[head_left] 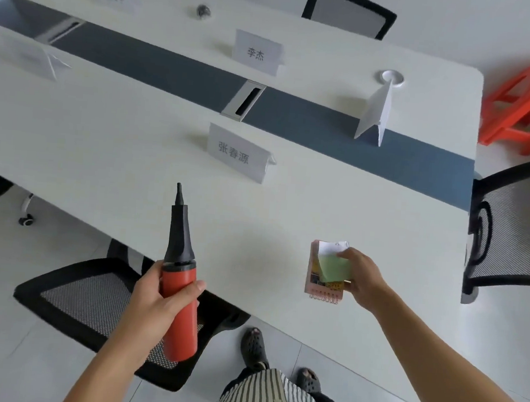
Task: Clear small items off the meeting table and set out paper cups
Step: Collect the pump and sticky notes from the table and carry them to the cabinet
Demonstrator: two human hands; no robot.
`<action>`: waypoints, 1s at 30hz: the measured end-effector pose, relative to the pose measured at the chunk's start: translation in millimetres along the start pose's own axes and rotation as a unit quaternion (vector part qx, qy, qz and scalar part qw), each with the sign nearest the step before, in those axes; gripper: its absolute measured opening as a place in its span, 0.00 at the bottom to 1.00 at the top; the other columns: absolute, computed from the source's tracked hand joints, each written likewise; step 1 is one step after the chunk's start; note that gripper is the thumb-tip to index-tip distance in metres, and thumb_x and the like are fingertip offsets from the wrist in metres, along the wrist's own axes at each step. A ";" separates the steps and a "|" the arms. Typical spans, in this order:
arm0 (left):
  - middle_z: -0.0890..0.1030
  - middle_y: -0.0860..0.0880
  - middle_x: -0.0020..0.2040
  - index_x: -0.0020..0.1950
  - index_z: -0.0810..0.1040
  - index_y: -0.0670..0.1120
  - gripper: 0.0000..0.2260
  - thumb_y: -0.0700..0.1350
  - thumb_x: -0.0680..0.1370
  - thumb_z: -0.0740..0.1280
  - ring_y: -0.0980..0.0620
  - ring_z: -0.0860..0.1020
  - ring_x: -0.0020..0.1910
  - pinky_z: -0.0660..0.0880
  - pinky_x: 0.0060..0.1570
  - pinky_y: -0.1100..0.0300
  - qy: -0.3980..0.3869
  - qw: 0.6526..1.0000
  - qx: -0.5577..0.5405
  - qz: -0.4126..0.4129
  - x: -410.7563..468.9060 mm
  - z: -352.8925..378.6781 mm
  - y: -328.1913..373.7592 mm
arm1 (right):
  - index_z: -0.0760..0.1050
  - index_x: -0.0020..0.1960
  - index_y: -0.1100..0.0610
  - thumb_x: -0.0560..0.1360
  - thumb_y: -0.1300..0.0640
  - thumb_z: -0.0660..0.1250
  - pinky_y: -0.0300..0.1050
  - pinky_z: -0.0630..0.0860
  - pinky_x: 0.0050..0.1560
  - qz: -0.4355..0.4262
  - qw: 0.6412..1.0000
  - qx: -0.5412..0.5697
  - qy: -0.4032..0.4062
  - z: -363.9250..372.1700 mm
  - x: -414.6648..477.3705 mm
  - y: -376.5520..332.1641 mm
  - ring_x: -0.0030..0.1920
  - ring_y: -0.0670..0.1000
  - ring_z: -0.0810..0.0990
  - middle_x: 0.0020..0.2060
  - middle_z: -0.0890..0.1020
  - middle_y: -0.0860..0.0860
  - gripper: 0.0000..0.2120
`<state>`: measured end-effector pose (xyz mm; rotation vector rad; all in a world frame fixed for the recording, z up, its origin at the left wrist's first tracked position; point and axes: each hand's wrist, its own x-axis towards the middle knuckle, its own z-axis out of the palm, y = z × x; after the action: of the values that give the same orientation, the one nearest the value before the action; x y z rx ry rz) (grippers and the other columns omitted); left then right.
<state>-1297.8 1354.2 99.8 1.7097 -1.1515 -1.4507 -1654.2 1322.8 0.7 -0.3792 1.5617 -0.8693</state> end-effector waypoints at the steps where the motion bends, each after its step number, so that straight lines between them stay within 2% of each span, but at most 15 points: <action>1: 0.85 0.46 0.43 0.46 0.78 0.55 0.14 0.53 0.63 0.77 0.45 0.86 0.39 0.80 0.37 0.53 0.012 1.000 -0.004 0.001 -9.1 -0.4 -1.4 | 0.78 0.45 0.57 0.75 0.57 0.62 0.48 0.74 0.38 0.005 1.000 0.016 0.003 2.5 -8.8 -5.4 0.38 0.57 0.78 0.39 0.78 0.56 0.07; 3: 0.85 0.44 0.42 0.46 0.78 0.53 0.15 0.52 0.63 0.77 0.45 0.86 0.38 0.80 0.33 0.57 0.040 0.999 -0.020 0.003 -30.4 0.3 -3.6 | 0.75 0.39 0.57 0.73 0.58 0.60 0.45 0.72 0.34 0.023 0.998 0.053 -0.007 9.3 -27.9 -13.3 0.30 0.55 0.76 0.31 0.77 0.54 0.08; 5: 0.85 0.44 0.41 0.46 0.78 0.53 0.15 0.50 0.64 0.77 0.44 0.86 0.37 0.80 0.35 0.54 0.071 0.997 -0.033 0.005 -56.1 2.8 -7.1 | 0.75 0.37 0.58 0.72 0.56 0.58 0.41 0.71 0.29 0.031 0.997 0.055 -0.039 15.9 -47.9 -19.2 0.25 0.52 0.74 0.29 0.75 0.53 0.10; 7: 0.85 0.45 0.40 0.45 0.78 0.54 0.16 0.49 0.63 0.81 0.43 0.85 0.38 0.80 0.39 0.48 0.105 0.994 -0.043 0.006 -86.1 5.2 -15.2 | 0.78 0.44 0.59 0.70 0.52 0.58 0.38 0.69 0.26 0.030 0.995 -0.002 -0.090 22.1 -66.7 -20.1 0.25 0.51 0.72 0.29 0.74 0.53 0.14; 9: 0.84 0.45 0.40 0.44 0.79 0.55 0.14 0.47 0.63 0.80 0.43 0.85 0.40 0.81 0.43 0.46 0.146 0.988 -0.054 0.003 -118.7 6.6 -28.8 | 0.82 0.42 0.58 0.69 0.46 0.60 0.36 0.67 0.23 0.025 0.986 -0.059 -0.152 30.5 -83.0 -14.5 0.22 0.50 0.70 0.25 0.74 0.51 0.18; 11: 0.84 0.46 0.41 0.43 0.79 0.56 0.13 0.47 0.65 0.80 0.44 0.84 0.41 0.80 0.44 0.48 0.181 0.982 -0.057 -0.007 -152.0 7.9 -47.6 | 0.82 0.39 0.56 0.72 0.40 0.62 0.37 0.66 0.22 0.022 0.971 -0.105 -0.214 41.5 -97.8 0.2 0.21 0.49 0.69 0.24 0.74 0.50 0.21; 13: 0.84 0.47 0.42 0.43 0.78 0.58 0.12 0.46 0.68 0.78 0.44 0.84 0.42 0.80 0.46 0.48 0.220 0.973 -0.065 -0.029 -187.0 7.1 -70.8 | 0.83 0.39 0.56 0.74 0.35 0.61 0.38 0.68 0.24 0.010 0.950 -0.179 -0.256 54.7 -112.4 21.7 0.23 0.50 0.72 0.25 0.76 0.51 0.26; 15: 0.84 0.47 0.43 0.45 0.78 0.58 0.12 0.44 0.70 0.77 0.43 0.84 0.43 0.80 0.47 0.48 0.263 0.960 -0.077 -0.061 -224.2 4.2 -93.7 | 0.82 0.41 0.59 0.71 0.30 0.60 0.41 0.71 0.29 -0.011 0.917 -0.266 -0.298 68.7 -133.1 46.7 0.25 0.51 0.74 0.27 0.78 0.52 0.31; 18: 0.84 0.47 0.41 0.46 0.76 0.56 0.13 0.44 0.69 0.77 0.44 0.85 0.40 0.80 0.43 0.50 0.331 0.934 -0.092 -0.102 -280.4 -4.7 -123.3 | 0.74 0.45 0.67 0.68 0.26 0.59 0.43 0.73 0.35 -0.031 0.859 -0.340 -0.383 92.0 -166.6 83.1 0.29 0.51 0.75 0.30 0.77 0.52 0.40; 22: 0.85 0.48 0.38 0.47 0.76 0.53 0.13 0.42 0.70 0.77 0.43 0.85 0.38 0.81 0.41 0.49 0.408 0.893 -0.129 -0.136 -343.8 -21.6 -158.4 | 0.73 0.44 0.69 0.74 0.32 0.59 0.35 0.74 0.30 -0.020 0.807 -0.371 -0.459 129.3 -203.4 119.7 0.28 0.47 0.75 0.29 0.77 0.49 0.35; 25: 0.85 0.45 0.40 0.47 0.77 0.51 0.12 0.42 0.69 0.77 0.44 0.84 0.37 0.80 0.38 0.52 0.442 0.872 -0.150 -0.147 -382.7 -38.5 -181.2 | 0.78 0.42 0.62 0.76 0.36 0.60 0.38 0.75 0.34 -0.018 0.792 -0.404 -0.458 164.5 -225.8 138.7 0.32 0.49 0.76 0.32 0.77 0.52 0.28; 27: 0.85 0.44 0.40 0.48 0.77 0.51 0.12 0.42 0.70 0.77 0.44 0.84 0.38 0.80 0.38 0.52 0.459 0.860 -0.162 -0.152 -404.1 -54.4 -194.7 | 0.76 0.40 0.58 0.76 0.35 0.60 0.41 0.74 0.35 -0.027 0.776 -0.424 -0.466 191.7 -239.3 148.8 0.32 0.51 0.74 0.34 0.76 0.55 0.25; 30: 0.84 0.45 0.42 0.48 0.75 0.52 0.13 0.43 0.70 0.76 0.42 0.84 0.40 0.80 0.39 0.52 0.484 0.842 -0.172 -0.164 -434.7 -87.2 -217.0 | 0.72 0.32 0.54 0.75 0.35 0.62 0.42 0.71 0.33 -0.032 0.769 -0.444 -0.458 233.7 -258.5 168.7 0.28 0.50 0.72 0.29 0.73 0.52 0.25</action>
<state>-1172.7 1831.3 121.4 2.0115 -0.0448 -0.6649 -1340.3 1538.8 69.6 -1.3217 0.8985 0.1491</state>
